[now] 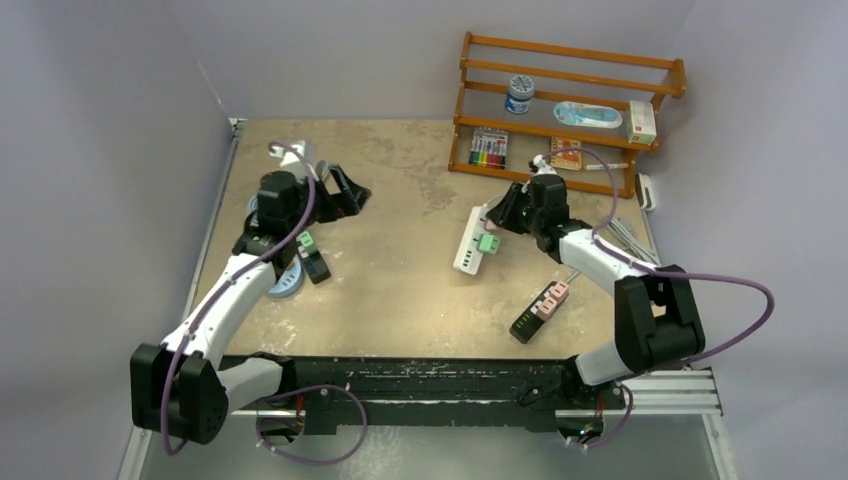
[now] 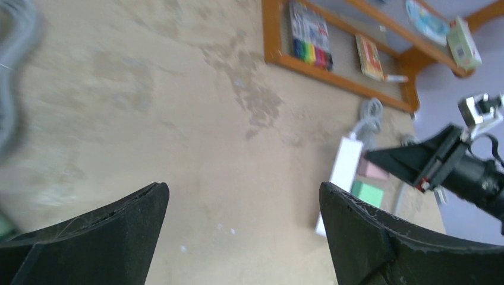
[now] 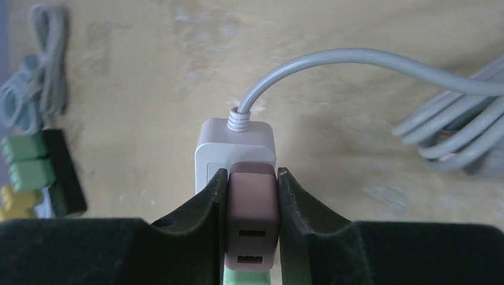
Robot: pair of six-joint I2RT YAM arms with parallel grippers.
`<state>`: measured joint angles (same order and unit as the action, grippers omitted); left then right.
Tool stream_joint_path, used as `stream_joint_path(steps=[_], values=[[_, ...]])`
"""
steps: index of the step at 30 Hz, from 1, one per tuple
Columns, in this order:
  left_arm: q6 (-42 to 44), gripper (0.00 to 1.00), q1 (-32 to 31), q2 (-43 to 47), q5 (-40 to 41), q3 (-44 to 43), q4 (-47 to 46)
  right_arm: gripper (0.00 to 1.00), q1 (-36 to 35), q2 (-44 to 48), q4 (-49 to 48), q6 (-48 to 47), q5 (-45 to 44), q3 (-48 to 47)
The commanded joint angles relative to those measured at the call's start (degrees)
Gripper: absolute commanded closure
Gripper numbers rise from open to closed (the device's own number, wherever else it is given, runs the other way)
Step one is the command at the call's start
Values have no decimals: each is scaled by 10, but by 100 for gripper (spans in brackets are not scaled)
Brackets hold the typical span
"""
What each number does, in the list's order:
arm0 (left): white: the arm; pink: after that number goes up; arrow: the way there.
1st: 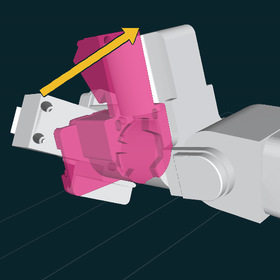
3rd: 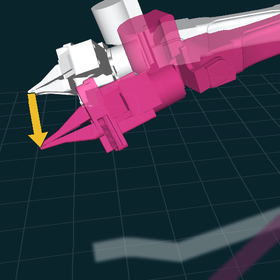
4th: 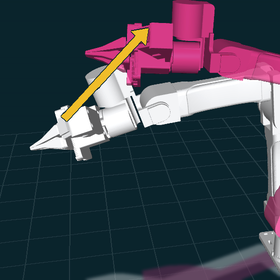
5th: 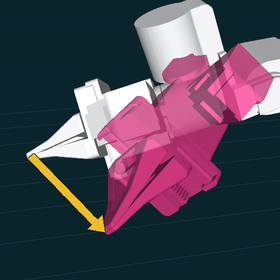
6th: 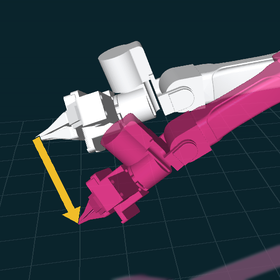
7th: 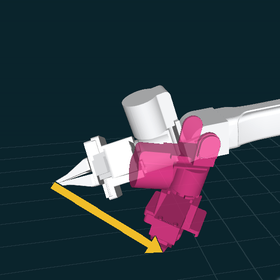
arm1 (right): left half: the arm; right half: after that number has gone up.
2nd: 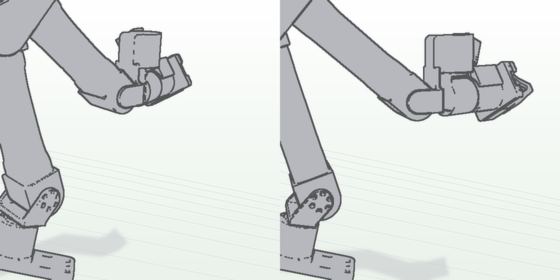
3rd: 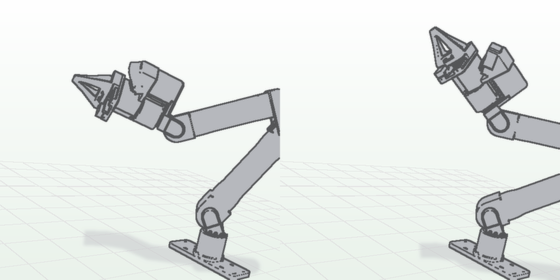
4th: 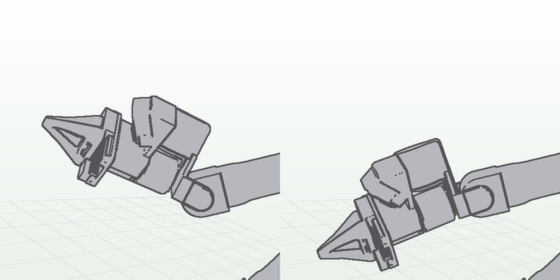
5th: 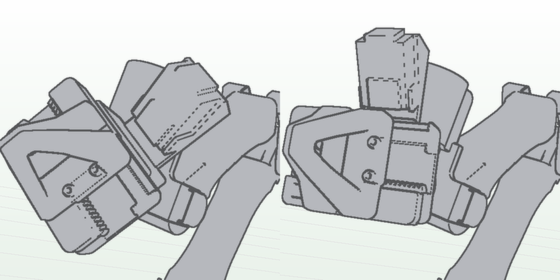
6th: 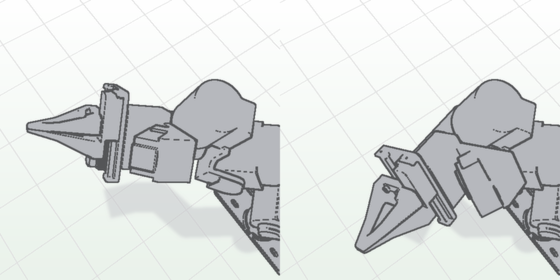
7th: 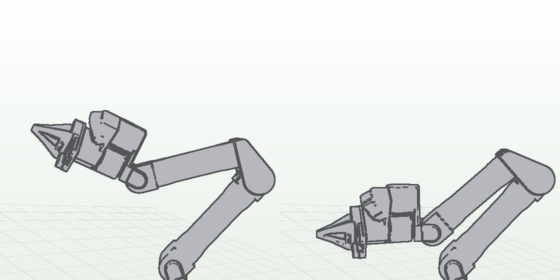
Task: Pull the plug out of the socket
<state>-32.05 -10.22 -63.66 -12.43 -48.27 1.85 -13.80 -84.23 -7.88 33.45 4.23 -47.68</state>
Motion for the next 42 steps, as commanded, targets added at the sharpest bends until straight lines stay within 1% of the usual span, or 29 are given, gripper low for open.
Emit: stream_joint_path(steps=[1, 4, 7, 12, 15, 17, 22, 29, 30, 31, 32, 33, 34, 35, 36, 40, 42], values=[[-55, 2, -75, -34, 17, 28, -85, 100, -9, -20, -153, 1, 113, -39], [-53, 2, -123, -57, 62, 42, -124, 100, -24, -58, -160, -10, 151, -71], [-41, 2, -154, -102, 87, 38, -149, 100, -39, -74, -163, -18, 167, -101], [-57, 1, -187, -198, 41, 20, -215, 100, -47, -88, -176, -16, 192, -108], [-42, 1, -222, -251, 66, -14, -197, 100, -50, -88, -182, -16, 201, -106], [-37, 1, -238, -268, 69, -21, -209, 100, -52, -87, -184, -14, 210, -105], [-57, 0, -259, -287, 23, -17, -275, 100, -54, -84, -193, -9, 207, -96], [-66, 1, -284, -328, 4, -17, -302, 100, -54, -90, -210, 5, 225, -97], [-74, 6, -286, -339, -1, -15, -318, 100, -55, -89, -210, 6, 228, -100], [-80, 14, -288, -352, -8, -15, -329, 100, -54, -87, -208, 6, 230, -102], [-87, 26, -288, -366, -19, -18, -338, 100, -54, -84, -204, 5, 231, -105], [-96, 42, -288, -381, -29, -20, -346, 100, -54, -80, -201, 4, 231, -107], [-102, 72, -289, -396, -37, -25, -353, 100, -54, -76, -198, 3, 230, -108], [-109, 93, -288, -410, -41, -29, -352, 100, -54, -72, -197, 1, 231, -109], [-116, 100, -288, -423, -46, -34, -352, 100, -54, -69, -196, -1, 232, -109], [-141, 100, -289, -442, -55, -23, -388, 100, -54, -59, -179, -35, 242, -120], [-134, 100, -288, -440, -42, -23, -371, 100, -59, -57, -141, -77, 220, -148]])
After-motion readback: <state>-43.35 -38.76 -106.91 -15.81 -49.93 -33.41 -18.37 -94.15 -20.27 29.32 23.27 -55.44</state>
